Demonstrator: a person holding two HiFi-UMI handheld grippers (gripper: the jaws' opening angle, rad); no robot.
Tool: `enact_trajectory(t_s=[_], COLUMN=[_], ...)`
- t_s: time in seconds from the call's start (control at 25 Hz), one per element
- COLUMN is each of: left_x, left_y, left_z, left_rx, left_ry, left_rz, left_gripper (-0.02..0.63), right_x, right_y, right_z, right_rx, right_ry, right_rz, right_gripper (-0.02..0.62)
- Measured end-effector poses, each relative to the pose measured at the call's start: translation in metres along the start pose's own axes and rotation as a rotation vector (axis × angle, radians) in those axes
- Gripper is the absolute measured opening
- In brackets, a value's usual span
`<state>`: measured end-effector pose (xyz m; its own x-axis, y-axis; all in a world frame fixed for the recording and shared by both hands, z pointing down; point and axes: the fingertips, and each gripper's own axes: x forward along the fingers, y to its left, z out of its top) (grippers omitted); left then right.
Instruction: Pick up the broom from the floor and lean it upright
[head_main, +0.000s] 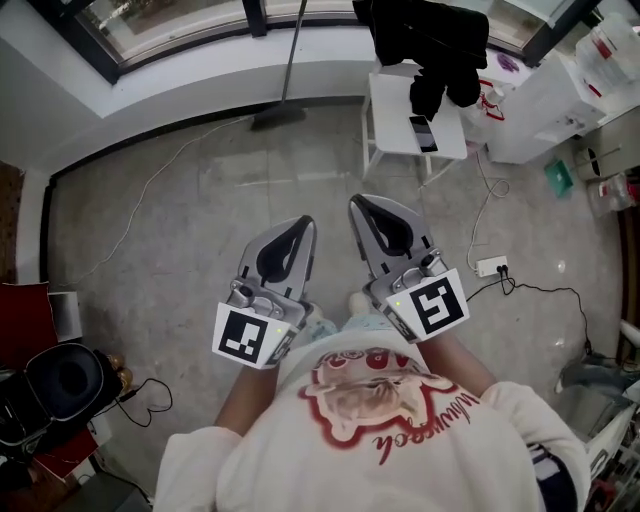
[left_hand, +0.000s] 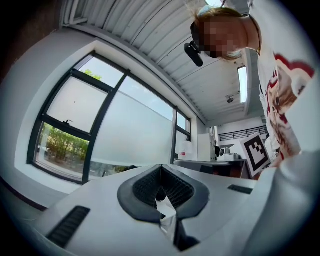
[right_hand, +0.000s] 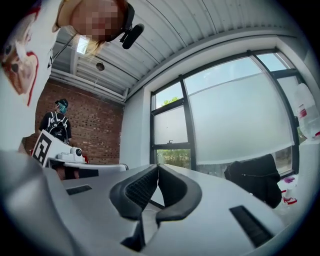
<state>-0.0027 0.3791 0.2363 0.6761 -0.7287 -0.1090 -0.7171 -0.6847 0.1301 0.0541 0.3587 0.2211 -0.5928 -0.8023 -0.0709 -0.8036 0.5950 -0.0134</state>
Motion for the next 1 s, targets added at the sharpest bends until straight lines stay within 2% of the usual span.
enact_trajectory(t_s=[0.2,0.36,0.52,0.72,1.0], left_x=[0.002,0.003,-0.001,-0.007,-0.014], left_y=[-0.023,-0.026,-0.036,-0.037,-0.035], left_z=[0.031,0.028,0.03,0.03,0.039], left_rx=[0.031,0.036,0.05,0.037,0.054], left_ry=[-0.051,-0.051,-0.071,-0.047,-0.069], left_rz=[-0.006,0.018,0.015,0.034,0.036], left_gripper=[0.021,0.021,0.021,0.021,0.021], right_x=[0.0,-0.007,-0.01,-0.007,-0.005], right_y=[0.002,-0.001,0.004,0.02,0.023], right_z=[0.028,0.028,0.024,0.031,0.036], right_rx=[-0.019,0.044,0.031,0.029,0.028], right_ry=[-0.045,-0.033,-0.012,-0.026,-0.035], right_rz=[0.037,0.085,0.087,0.114,0.101], right_gripper=[0.023,0.023,0.023,0.023,0.023])
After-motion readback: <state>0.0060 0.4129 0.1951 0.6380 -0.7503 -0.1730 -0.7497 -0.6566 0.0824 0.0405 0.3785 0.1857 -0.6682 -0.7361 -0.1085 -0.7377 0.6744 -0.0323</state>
